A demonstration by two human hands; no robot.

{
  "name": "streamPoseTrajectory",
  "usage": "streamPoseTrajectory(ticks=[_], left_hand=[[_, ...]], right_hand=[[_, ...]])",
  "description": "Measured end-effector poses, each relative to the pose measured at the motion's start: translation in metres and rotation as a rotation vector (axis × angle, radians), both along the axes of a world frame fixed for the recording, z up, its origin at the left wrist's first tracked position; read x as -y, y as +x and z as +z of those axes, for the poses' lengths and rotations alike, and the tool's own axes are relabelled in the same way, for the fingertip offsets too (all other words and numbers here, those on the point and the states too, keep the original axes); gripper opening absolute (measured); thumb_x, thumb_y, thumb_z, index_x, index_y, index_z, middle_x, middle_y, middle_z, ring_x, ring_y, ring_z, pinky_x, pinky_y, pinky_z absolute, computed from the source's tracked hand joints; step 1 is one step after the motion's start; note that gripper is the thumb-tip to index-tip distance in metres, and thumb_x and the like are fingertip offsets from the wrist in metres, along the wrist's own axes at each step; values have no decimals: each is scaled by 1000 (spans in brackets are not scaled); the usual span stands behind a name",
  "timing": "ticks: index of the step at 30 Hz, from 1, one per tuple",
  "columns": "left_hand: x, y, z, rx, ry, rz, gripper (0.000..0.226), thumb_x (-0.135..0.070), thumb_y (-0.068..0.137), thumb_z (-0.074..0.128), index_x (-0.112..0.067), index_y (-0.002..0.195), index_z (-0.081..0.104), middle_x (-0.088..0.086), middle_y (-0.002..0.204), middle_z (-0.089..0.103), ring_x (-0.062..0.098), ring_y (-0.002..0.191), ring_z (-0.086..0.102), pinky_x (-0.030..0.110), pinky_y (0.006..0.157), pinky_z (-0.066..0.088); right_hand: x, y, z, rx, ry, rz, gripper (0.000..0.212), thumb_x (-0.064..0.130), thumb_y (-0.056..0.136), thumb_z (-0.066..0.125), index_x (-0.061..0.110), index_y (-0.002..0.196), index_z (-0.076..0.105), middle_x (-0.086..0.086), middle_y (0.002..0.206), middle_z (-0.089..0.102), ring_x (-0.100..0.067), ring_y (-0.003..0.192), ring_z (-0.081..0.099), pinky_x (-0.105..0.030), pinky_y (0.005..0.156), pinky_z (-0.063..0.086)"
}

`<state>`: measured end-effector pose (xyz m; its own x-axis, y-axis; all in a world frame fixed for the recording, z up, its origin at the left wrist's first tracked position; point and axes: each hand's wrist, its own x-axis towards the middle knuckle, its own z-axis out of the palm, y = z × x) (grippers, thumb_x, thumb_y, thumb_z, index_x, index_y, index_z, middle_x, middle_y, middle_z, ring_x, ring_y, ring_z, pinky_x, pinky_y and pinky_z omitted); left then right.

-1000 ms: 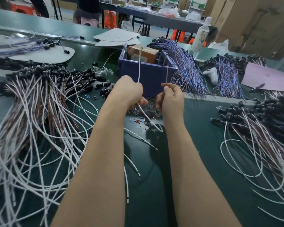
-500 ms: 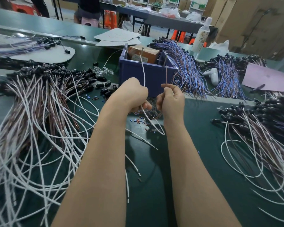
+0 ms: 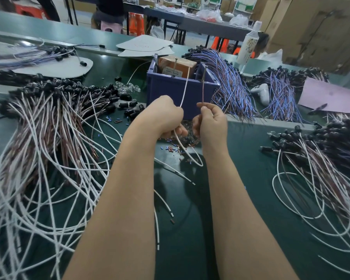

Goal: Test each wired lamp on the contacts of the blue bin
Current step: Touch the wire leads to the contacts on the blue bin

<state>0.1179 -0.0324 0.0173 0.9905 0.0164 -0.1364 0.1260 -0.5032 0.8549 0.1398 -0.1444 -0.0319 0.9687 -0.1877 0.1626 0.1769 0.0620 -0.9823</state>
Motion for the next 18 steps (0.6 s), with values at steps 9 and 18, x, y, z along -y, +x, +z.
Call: streamPoseTrajectory(ticks=[9,18], left_hand=[[-7,0,1,-90,-26,27,18,-4,94,31,-1,86,47,4,44,63,9,27,47,11,35,38],[-6,1,-2,-94,-53,37,22,-3,93,33,-1,77,49,4,44,62,13,37,45,12,39,38]], right_hand=[[0,0,-1,0,-7,-10,17,6,98,36,10,95,52,1,48,45,-7,36,36,-18,36,30],[0,-1,-1,3,-20,-8,16,6,98,36,7,98,52,0,48,44,-7,36,37,-19,37,30]])
